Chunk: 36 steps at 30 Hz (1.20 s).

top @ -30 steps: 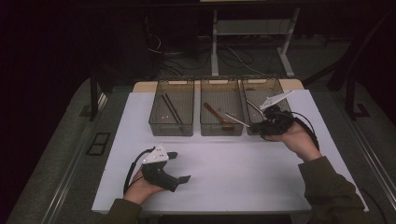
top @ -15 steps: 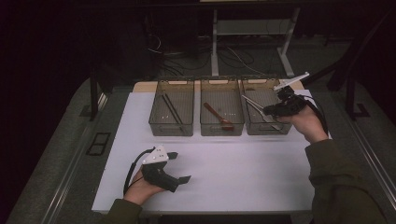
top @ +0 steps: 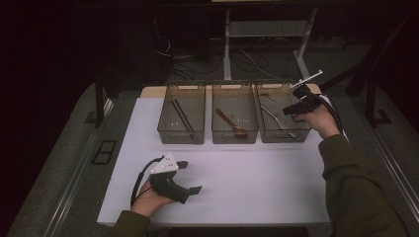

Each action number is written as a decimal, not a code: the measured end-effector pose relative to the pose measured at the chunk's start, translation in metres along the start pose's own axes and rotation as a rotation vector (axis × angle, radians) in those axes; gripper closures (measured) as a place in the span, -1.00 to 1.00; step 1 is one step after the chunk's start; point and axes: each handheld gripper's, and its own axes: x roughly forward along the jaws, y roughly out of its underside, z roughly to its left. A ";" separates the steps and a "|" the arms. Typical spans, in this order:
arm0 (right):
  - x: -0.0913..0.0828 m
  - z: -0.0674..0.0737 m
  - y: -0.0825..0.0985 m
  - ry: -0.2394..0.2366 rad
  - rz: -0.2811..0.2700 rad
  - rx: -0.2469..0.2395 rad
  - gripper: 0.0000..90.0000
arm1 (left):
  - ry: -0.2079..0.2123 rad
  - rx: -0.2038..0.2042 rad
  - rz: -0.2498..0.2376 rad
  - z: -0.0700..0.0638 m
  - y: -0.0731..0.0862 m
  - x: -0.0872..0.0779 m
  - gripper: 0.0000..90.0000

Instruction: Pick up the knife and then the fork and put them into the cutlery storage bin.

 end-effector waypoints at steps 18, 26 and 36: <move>0.041 0.001 -0.002 0.010 0.100 0.011 0.67 | 0.003 -0.001 -0.007 0.000 0.000 -0.001 -0.99; 0.030 0.000 0.001 -0.034 0.023 0.048 0.29 | 0.002 -0.004 -0.008 0.000 0.000 0.000 -0.99; 0.009 0.000 0.015 -0.097 -0.110 0.053 -0.05 | 0.001 -0.005 -0.005 0.000 0.000 0.000 -0.99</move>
